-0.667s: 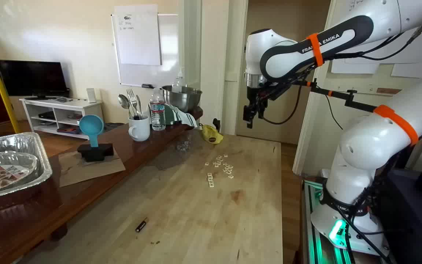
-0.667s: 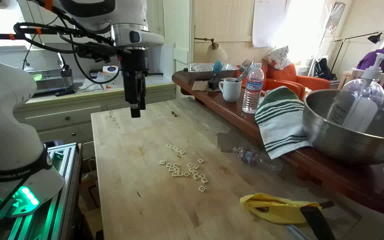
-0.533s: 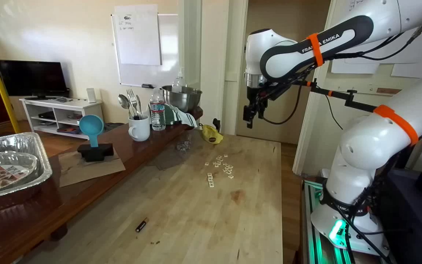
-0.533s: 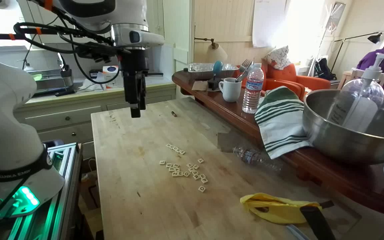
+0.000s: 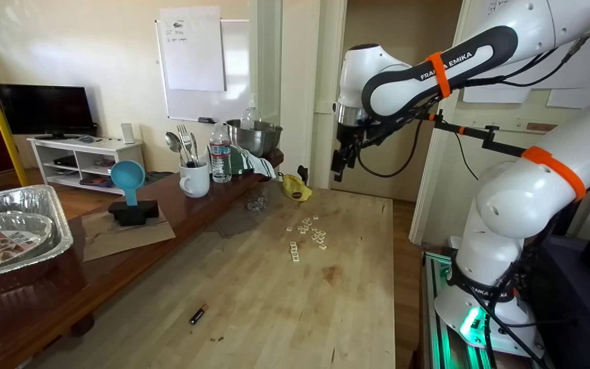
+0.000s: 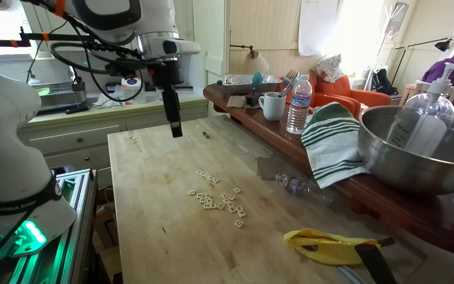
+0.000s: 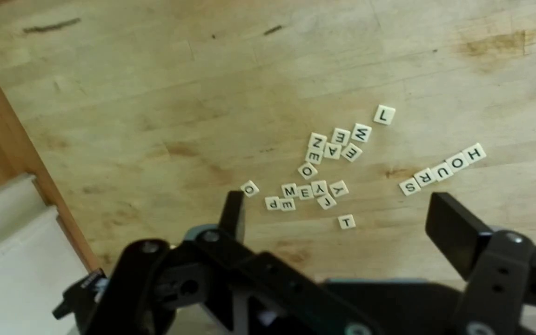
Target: Arrange the small objects on the table
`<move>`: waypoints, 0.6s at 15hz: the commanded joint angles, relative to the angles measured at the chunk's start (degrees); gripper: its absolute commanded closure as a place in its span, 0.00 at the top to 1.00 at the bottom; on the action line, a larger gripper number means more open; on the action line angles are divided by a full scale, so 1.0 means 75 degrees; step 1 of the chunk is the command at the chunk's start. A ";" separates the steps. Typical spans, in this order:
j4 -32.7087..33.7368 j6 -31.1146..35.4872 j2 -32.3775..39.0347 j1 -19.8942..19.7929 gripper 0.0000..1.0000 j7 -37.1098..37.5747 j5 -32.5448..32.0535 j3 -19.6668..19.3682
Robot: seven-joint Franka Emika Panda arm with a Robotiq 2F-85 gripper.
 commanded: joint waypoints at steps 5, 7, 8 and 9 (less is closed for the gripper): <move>-0.0172 0.2672 0.2056 0.1370 1.00 -0.2851 0.1416 -0.1189; 0.0044 0.2594 0.2620 0.1781 1.00 -0.3984 0.2297 -0.1583; 0.0193 0.2439 0.2896 0.1938 1.00 -0.4563 0.2719 -0.1737; 0.0302 0.2331 0.3117 0.1982 1.00 -0.4939 0.3002 -0.1783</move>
